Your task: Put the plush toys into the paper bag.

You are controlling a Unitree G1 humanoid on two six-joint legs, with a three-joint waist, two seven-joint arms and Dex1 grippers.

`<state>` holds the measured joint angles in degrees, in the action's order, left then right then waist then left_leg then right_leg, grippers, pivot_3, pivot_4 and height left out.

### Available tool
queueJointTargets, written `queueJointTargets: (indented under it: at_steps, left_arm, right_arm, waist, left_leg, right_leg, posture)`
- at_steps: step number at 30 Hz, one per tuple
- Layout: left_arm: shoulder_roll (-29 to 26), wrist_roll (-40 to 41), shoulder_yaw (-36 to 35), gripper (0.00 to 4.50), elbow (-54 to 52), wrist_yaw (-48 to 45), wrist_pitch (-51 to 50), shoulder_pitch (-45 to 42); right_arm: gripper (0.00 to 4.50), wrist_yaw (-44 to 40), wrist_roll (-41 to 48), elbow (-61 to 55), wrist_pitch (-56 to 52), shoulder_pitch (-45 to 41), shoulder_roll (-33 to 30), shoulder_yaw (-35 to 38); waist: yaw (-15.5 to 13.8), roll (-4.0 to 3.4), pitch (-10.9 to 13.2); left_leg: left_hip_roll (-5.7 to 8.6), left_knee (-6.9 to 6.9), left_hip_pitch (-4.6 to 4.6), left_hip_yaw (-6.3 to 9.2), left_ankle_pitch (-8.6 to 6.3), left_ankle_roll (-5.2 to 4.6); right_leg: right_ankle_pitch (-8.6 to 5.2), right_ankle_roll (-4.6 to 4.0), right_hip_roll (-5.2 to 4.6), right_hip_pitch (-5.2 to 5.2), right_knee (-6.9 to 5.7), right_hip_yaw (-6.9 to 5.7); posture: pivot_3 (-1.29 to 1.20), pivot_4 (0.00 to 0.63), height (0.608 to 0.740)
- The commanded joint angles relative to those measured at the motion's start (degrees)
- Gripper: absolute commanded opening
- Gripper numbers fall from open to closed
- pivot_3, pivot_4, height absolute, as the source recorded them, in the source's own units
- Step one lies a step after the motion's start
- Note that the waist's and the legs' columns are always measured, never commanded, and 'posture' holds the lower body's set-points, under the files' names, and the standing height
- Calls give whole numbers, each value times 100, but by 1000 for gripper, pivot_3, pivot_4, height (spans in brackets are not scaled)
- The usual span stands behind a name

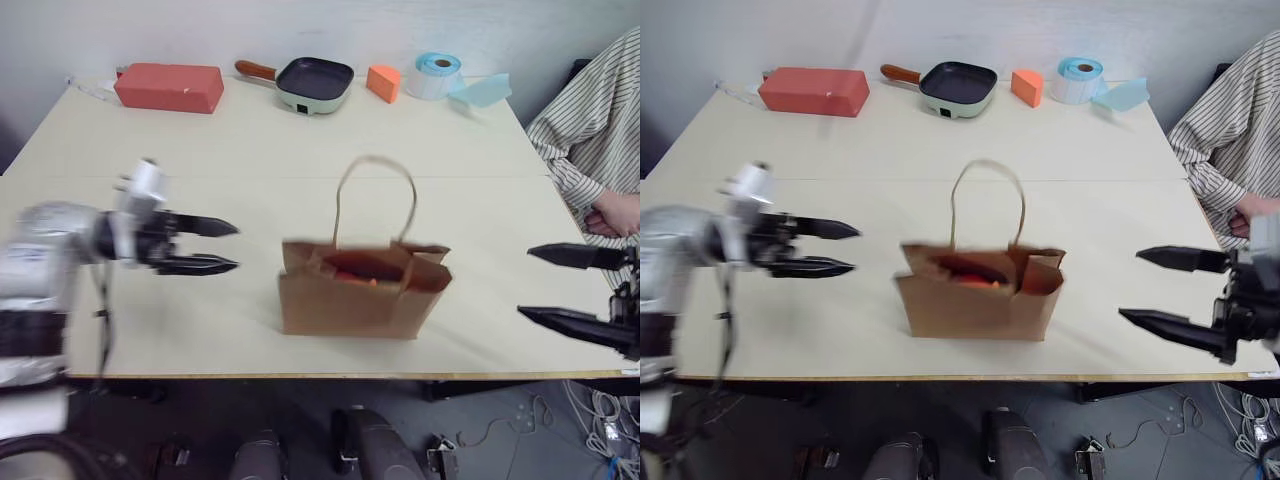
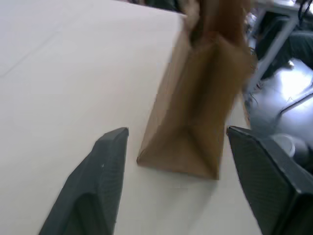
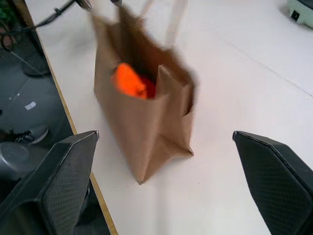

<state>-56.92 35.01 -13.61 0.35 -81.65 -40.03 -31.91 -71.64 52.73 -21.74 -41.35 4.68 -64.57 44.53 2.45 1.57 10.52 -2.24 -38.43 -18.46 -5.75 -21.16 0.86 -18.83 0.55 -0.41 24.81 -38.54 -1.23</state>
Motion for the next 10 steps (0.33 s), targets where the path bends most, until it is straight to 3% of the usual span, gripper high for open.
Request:
queueJointTargets:
  at_steps: [1,6,10]
  left_arm:
    - [-698,854,-1192,4455,-904,132,-1071,407]
    - [-1367,910,-2172,4455,-1045,96,-1381,1170]
    - [-1550,752,-2263,4455,-1044,-39,-1026,1627]
  right_arm:
    - [4500,-404,-52,485,136,-316,-296,-192]
    - [4500,-1278,-336,1155,256,-516,-789,-573]
    - [4500,-1465,-519,1622,392,-912,-939,-843]
  waist:
    - [-33,-2,-1]
    - [-101,-8,2]
    - [-86,-8,2]
  left_leg:
    - [2,2,3,2,-1,-2]
    - [8,17,6,15,-3,-9]
    - [8,26,5,16,-4,-9]
  right_leg:
    - [0,0,-1,-5,3,0]
    - [-2,0,-3,-19,32,-4]
    - [-3,-2,-3,-18,44,-5]
  posture:
    - [0,150,740]
    - [0,150,740]
    - [0,150,740]
